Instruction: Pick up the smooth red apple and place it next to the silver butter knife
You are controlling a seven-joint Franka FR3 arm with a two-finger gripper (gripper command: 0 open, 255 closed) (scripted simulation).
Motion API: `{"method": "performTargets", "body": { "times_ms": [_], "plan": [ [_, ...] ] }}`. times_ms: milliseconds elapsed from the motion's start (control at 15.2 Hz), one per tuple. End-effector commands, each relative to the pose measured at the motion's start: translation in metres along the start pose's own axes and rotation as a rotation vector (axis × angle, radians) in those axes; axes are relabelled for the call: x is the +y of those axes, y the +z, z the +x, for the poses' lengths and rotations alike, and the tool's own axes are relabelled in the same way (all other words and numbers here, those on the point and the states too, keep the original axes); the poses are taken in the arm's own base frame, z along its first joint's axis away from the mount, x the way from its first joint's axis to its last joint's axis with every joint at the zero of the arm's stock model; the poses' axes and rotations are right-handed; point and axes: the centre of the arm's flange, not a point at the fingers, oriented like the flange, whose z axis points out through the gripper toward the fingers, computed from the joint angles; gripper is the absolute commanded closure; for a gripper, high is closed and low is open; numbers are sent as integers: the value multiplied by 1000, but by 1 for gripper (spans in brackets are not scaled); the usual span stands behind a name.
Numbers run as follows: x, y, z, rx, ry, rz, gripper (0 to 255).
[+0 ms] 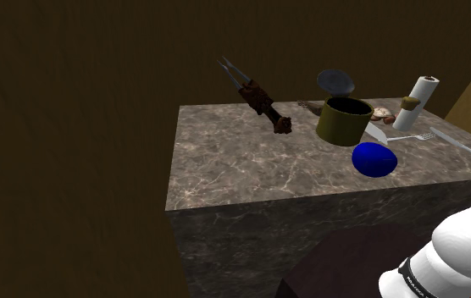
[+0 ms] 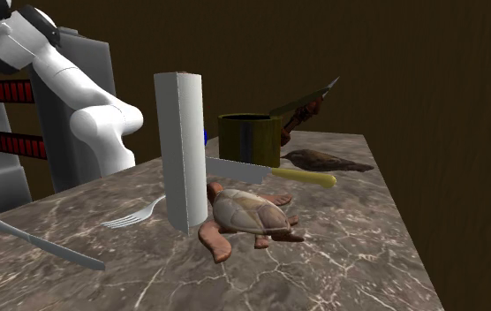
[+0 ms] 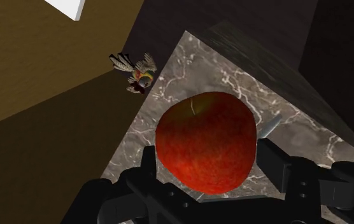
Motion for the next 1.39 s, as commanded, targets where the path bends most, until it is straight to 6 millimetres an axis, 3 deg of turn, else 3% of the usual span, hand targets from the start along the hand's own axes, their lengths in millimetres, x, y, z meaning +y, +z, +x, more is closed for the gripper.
{"method": "performTargets", "body": {
  "times_ms": [0, 858, 1320],
  "plan": [
    [-3, 10, -2, 0, 0, 0, 255],
    [-26, 75, -13, 0, 0, 0, 255],
    [-26, 75, -13, 0, 0, 0, 255]
  ]
}}
